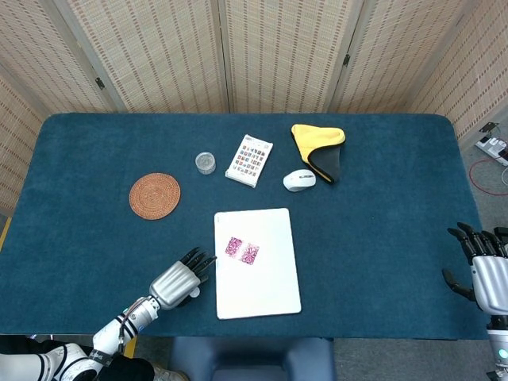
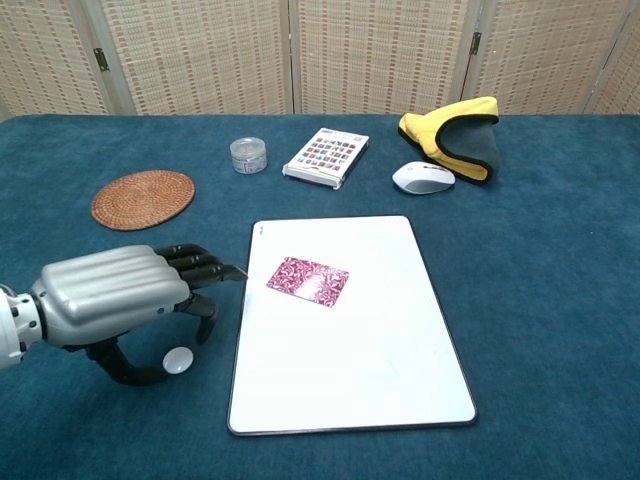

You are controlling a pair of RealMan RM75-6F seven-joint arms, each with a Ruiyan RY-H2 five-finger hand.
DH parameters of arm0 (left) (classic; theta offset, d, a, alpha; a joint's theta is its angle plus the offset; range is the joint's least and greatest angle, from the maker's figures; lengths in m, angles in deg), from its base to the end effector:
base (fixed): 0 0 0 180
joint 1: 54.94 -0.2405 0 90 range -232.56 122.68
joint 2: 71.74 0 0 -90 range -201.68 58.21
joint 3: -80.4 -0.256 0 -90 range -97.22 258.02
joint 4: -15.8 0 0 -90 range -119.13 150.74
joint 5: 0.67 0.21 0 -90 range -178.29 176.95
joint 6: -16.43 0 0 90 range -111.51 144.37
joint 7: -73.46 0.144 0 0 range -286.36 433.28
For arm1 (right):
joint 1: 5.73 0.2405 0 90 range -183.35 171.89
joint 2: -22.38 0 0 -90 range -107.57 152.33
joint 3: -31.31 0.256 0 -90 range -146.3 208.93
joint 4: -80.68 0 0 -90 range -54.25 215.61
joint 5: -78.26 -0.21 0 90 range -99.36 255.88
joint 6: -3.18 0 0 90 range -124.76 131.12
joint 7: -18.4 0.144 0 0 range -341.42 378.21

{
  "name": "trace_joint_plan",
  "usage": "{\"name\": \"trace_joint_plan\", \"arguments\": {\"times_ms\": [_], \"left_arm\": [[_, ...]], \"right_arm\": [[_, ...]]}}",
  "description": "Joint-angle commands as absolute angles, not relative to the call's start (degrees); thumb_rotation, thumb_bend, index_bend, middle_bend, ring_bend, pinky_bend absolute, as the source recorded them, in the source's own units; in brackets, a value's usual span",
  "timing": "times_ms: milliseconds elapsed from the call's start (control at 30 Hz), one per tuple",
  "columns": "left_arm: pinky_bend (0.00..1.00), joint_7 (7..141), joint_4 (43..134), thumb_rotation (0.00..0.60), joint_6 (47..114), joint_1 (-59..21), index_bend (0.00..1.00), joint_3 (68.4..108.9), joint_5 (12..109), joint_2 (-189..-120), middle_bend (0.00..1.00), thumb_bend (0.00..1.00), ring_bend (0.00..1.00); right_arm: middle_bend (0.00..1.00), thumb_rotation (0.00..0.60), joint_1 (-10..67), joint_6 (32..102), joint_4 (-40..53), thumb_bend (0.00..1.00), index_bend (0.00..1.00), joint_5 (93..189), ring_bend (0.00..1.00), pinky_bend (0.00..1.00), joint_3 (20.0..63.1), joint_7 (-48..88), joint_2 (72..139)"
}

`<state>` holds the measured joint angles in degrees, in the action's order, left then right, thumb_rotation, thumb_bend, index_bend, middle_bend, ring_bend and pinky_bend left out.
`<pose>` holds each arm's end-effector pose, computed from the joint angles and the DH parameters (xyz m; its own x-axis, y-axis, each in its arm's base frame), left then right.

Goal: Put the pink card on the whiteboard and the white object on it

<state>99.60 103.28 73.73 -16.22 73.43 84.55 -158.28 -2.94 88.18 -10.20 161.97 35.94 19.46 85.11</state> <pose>-0.1780 0.2517 -0.0417 0.7463 0.1779 0.6414 0.5485 -0.7102 -0.4413 -0.3267 -0.1762 0.1763 0.4190 0.0165 0.9078 -0.9065 0.0640 0.4173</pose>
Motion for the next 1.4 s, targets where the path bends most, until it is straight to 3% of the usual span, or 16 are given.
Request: {"name": "trace_joint_plan", "arguments": {"times_ms": [33,800,1133,1400], "left_arm": [[0.0,99.57,102.96,0.6,73.56,-16.43,0.45,73.61,84.58,-158.52,0.07,0.32,0.0],[0.0,98.06,101.89,0.6,72.9,-17.35,0.53,75.65,85.59,-158.71,0.1,0.37,0.0],[0.0,97.33,104.63,0.6,72.33,-14.32,0.53,82.04,83.58,-157.79,0.1,0.38,0.0],[0.0,100.51,103.82,0.6,67.61,-9.65,0.53,87.73,76.91,-160.89,0.1,0.38,0.0]], "right_arm": [[0.15,0.6,-2.93,88.14,-10.26,0.33,0.17,161.94,0.17,0.12,35.93,19.4,85.12],[0.15,0.6,-2.98,88.4,-10.92,0.33,0.17,162.05,0.17,0.12,35.9,18.72,85.08],[0.15,0.6,-3.29,88.93,-11.01,0.33,0.17,161.99,0.17,0.12,35.95,18.81,84.97],[0.15,0.6,-3.09,88.57,-10.67,0.33,0.17,161.95,0.17,0.12,36.01,19.16,84.95]]}}
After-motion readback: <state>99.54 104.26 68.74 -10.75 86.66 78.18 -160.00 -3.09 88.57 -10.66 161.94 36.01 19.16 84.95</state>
